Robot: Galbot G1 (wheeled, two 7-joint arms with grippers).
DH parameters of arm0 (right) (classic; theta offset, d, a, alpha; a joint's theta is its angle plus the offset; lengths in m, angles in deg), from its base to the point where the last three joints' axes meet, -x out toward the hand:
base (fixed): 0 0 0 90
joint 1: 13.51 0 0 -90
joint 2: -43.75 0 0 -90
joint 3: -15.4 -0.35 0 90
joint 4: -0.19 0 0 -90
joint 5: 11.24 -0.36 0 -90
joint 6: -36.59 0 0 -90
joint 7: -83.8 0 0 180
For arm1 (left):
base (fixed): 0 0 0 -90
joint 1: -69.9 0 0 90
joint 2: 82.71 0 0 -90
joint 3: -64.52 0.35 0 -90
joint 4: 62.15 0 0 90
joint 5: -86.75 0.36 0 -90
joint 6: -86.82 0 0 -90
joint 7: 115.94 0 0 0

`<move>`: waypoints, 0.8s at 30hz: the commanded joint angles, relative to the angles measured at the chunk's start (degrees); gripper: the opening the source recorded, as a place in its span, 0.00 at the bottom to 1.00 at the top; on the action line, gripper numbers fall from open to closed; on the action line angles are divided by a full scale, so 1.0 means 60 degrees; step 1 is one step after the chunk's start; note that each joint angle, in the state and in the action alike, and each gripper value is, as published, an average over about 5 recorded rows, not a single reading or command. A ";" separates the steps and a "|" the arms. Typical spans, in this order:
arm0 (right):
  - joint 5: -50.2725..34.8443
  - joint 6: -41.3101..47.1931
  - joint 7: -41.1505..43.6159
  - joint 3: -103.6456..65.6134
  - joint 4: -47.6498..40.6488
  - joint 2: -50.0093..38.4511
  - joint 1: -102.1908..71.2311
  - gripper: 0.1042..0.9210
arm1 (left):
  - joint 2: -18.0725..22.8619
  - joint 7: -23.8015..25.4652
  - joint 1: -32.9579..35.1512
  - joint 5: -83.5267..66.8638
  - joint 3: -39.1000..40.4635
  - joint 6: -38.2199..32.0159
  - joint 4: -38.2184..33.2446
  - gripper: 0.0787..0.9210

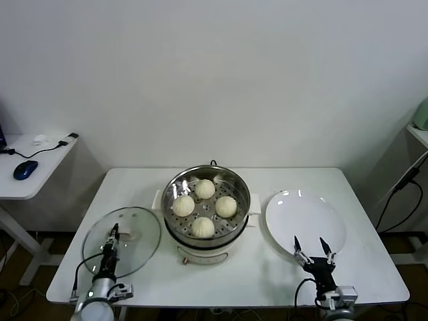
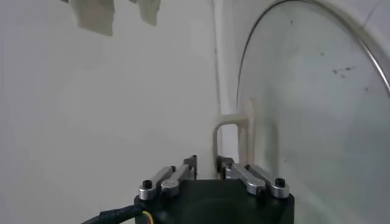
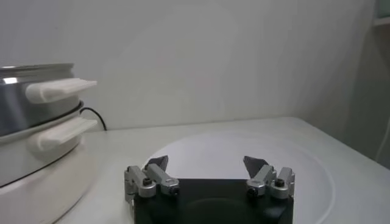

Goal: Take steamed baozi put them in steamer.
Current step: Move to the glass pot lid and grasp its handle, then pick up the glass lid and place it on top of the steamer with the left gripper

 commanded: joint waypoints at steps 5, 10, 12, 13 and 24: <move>0.0032 0.0003 0.0028 -0.0036 0.0022 -0.0003 0.0016 0.88 | -0.0004 0.0036 -0.0075 0.0000 0.0004 0.0132 0.0044 0.08; 0.0034 0.0052 0.0022 -0.0071 0.0157 -0.0069 0.0001 0.88 | 0.0074 0.0041 -0.0012 -0.0103 -0.0029 0.0208 -0.0124 0.06; 0.0032 0.0133 -0.0002 -0.0104 0.0266 -0.0107 -0.0012 0.88 | 0.0108 0.0082 0.0097 -0.0258 -0.0069 0.0240 -0.0436 0.06; 0.0029 0.0207 -0.0020 -0.0126 0.0333 -0.0126 -0.0019 0.88 | 0.0122 0.0124 0.0163 -0.0367 -0.0093 0.0264 -0.0661 0.06; 0.0534 0.0976 -0.0220 -0.0228 0.0607 -0.0191 0.0031 0.88 | -0.0748 0.2157 0.1002 -0.1922 -0.0578 0.1245 -0.3875 0.06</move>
